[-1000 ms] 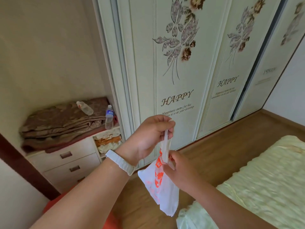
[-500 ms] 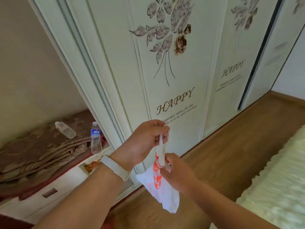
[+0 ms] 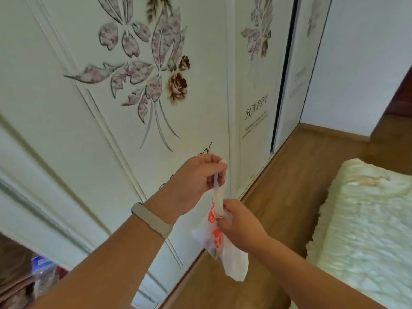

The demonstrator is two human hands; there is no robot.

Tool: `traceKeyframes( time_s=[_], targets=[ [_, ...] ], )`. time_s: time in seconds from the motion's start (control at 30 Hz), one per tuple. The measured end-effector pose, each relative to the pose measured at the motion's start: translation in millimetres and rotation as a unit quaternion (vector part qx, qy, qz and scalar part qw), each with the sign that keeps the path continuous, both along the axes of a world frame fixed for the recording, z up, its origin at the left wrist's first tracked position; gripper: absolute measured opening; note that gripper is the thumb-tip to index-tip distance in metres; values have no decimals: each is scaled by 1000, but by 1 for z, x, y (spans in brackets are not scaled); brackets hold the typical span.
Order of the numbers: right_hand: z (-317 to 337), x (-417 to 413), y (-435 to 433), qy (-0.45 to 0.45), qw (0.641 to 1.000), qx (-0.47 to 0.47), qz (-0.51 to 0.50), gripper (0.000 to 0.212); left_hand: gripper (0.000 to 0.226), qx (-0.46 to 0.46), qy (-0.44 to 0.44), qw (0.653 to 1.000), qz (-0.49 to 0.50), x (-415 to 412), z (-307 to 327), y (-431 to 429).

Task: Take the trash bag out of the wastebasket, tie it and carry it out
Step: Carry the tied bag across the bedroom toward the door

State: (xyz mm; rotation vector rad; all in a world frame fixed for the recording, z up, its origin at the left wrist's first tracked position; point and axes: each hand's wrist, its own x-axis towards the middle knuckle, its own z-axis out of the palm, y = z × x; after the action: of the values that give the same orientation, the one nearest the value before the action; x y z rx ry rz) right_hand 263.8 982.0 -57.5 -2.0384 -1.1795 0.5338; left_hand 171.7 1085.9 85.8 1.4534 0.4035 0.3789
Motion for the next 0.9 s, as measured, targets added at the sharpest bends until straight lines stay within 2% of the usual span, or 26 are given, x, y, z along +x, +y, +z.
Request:
traceKeyframes(
  time_s=[0.23, 0.53, 0.67, 0.9],
  targets=[
    [-22, 85, 28, -1, 993, -36, -113, 36, 19, -10, 10, 994, -106, 109, -24, 61],
    [-13, 188, 79, -9, 956, -29, -292, 26, 18, 19, -4, 961, -276, 259, -16, 123],
    [-9, 227, 86, -3, 937, -24, -350, 32, 19, -6, -5, 952, -306, 316, -12, 125],
    [-19, 308, 80, 5, 920, -32, -392, 29, 21, -9, 12, 935, -354, 422, -26, 115]
  ],
)
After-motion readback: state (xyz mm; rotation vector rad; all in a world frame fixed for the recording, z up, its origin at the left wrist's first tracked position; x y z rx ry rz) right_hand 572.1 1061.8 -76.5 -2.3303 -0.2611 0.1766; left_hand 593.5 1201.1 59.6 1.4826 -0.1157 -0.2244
